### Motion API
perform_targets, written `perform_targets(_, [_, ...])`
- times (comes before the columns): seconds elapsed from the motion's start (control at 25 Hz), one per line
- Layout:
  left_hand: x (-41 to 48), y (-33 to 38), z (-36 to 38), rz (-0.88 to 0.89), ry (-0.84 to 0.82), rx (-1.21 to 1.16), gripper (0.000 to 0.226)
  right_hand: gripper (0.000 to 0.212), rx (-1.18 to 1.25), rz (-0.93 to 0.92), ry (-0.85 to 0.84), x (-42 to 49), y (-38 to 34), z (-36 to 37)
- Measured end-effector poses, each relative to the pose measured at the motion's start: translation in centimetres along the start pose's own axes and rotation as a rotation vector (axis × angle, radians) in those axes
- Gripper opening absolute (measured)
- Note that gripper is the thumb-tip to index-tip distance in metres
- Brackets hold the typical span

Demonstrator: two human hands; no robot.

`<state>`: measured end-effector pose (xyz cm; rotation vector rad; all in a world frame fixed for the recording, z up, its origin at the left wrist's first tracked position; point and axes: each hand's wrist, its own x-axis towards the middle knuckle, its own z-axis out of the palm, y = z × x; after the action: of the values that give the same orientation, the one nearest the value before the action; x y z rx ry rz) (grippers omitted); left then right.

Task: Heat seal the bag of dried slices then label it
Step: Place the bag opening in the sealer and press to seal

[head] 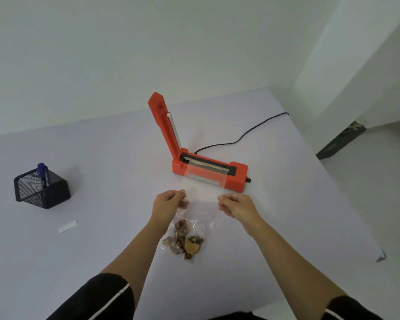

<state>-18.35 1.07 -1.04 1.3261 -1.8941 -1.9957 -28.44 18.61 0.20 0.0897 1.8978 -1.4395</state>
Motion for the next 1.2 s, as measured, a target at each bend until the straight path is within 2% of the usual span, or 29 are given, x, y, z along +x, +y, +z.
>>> perform_targets(0.96, [1.3,0.1,1.2,-0.069,0.038,0.053,0.023,0.015,-0.076,0.104,0.012,1.8,-0.7,-0.5])
perform_targets(1.04, [1.3,0.1,1.1,-0.075,0.034,0.048,0.023,0.019,-0.242,-0.012,0.118,1.2,-1.1,-0.5])
perform_targets(1.12, [1.3,0.2,1.0,-0.077,0.028,0.050,0.023,0.028,-0.380,-0.226,0.279,0.5,-2.7,-0.6])
perform_targets(1.2, [1.3,0.3,0.9,-0.076,0.018,0.057,0.022,0.028,-0.374,-0.435,0.379,0.2,-5.6,-0.4])
